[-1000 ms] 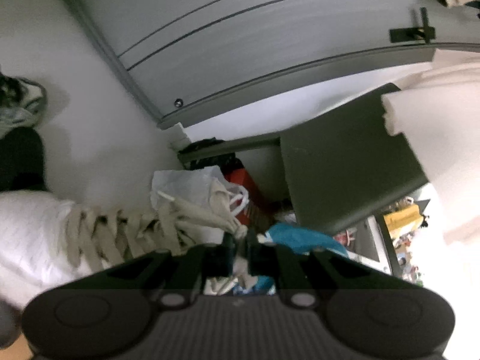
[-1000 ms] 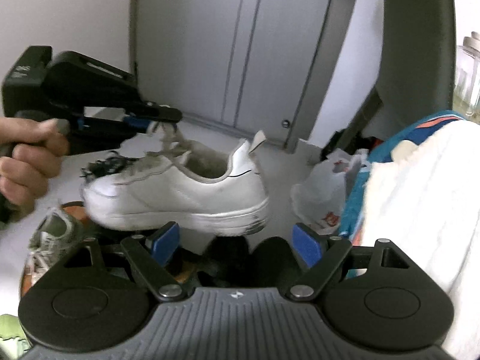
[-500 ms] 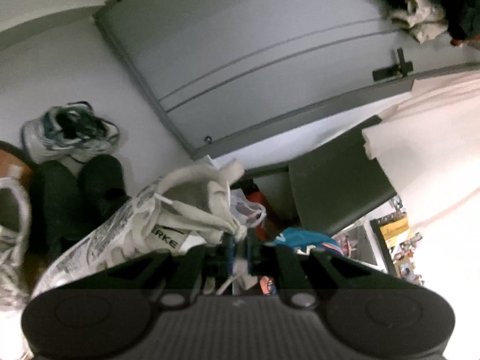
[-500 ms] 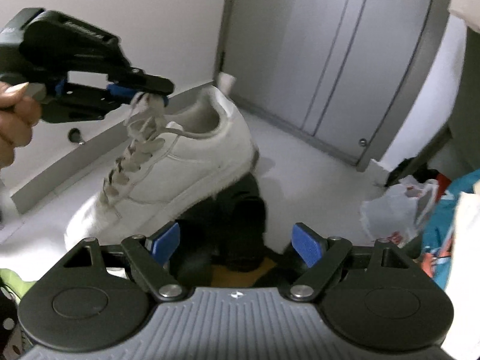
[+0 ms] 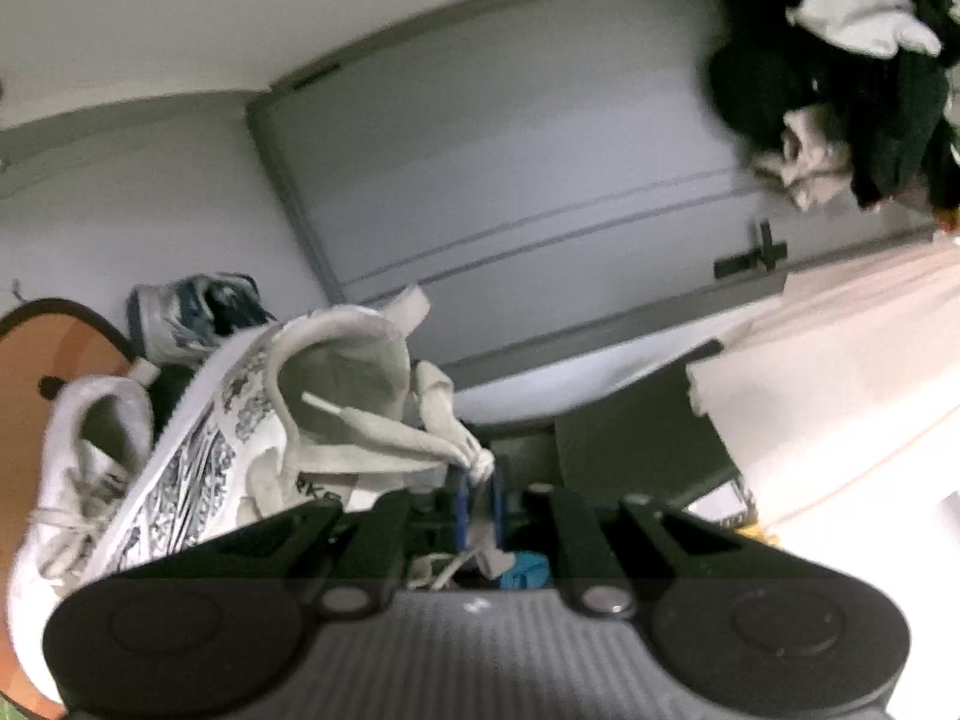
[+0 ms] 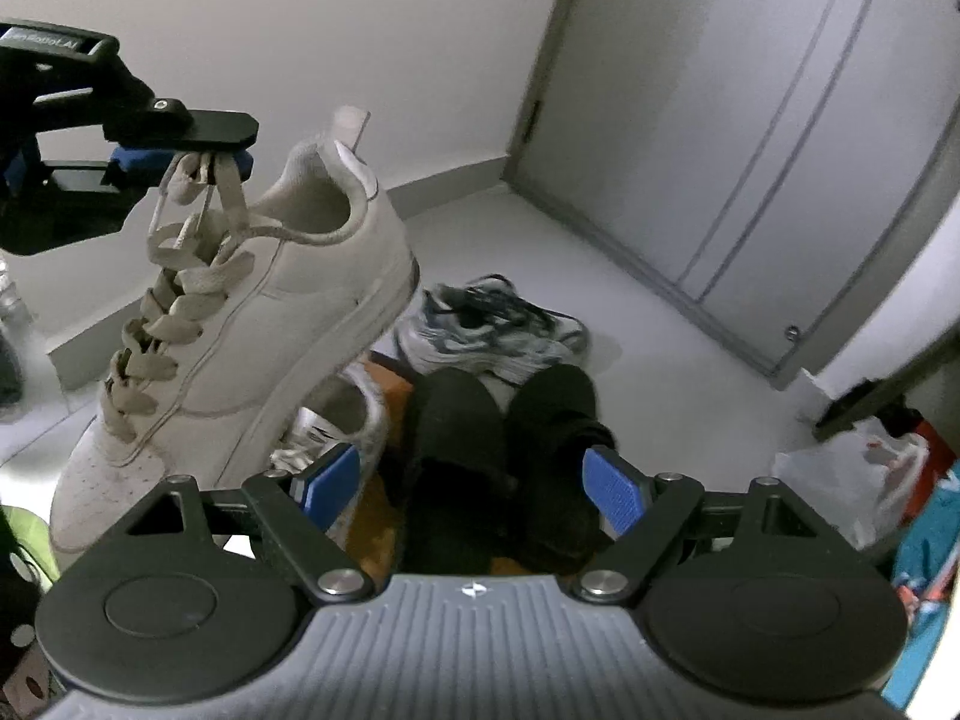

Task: Organize scattered shoes
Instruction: 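Lift the white sneaker with the left gripper and carry it toward the mat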

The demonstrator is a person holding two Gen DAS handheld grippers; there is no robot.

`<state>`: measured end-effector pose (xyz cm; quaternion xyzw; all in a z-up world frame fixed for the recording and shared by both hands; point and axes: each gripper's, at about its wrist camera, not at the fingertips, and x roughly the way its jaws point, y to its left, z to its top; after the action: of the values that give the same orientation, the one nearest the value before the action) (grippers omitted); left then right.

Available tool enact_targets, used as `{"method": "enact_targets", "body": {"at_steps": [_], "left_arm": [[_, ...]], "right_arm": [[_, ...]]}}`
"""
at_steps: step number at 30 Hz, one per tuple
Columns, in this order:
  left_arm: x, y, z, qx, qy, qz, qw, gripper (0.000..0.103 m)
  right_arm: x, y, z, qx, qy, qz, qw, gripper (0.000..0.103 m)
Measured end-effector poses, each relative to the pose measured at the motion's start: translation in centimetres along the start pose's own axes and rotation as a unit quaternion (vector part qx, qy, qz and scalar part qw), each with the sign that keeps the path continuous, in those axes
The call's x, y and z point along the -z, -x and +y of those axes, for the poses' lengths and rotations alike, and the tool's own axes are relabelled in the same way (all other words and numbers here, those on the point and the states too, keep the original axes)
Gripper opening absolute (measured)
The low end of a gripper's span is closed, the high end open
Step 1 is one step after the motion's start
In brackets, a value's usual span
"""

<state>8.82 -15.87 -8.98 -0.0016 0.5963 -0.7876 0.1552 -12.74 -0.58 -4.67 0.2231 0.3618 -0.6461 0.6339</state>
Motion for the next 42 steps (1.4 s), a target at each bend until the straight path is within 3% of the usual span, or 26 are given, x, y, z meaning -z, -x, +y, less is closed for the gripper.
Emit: {"method": "enact_targets", "body": {"at_steps": [9,17,30,38,42], "left_arm": [[-1.5,5.4,3.8,-0.031,0.008,-0.046,0.9984,0.007],[-2.4,7.3,7.3,-0.074,0.025,-0.077,0.9939,0.007],[-1.6,8.0,12.5,-0.136,0.08,-0.111,0.9812,0.007],[-1.5,6.7,14.4,-0.172,0.09,-0.116,0.9741,0.007],[-1.0,5.2,15.8,-0.19,0.1,-0.098,0.9717,0.007]], "right_arm": [[0.4,-1.1,3.3,-0.016,0.039,0.011,0.999,0.086],[1.6,-2.3,3.7,-0.01,0.04,0.036,0.999,0.086],[3.3,-3.4,3.5,-0.02,0.042,0.053,0.998,0.086],[3.6,-3.6,3.0,-0.024,0.033,0.059,0.997,0.086],[4.0,-3.7,2.9,-0.026,0.031,0.064,0.997,0.086]]}}
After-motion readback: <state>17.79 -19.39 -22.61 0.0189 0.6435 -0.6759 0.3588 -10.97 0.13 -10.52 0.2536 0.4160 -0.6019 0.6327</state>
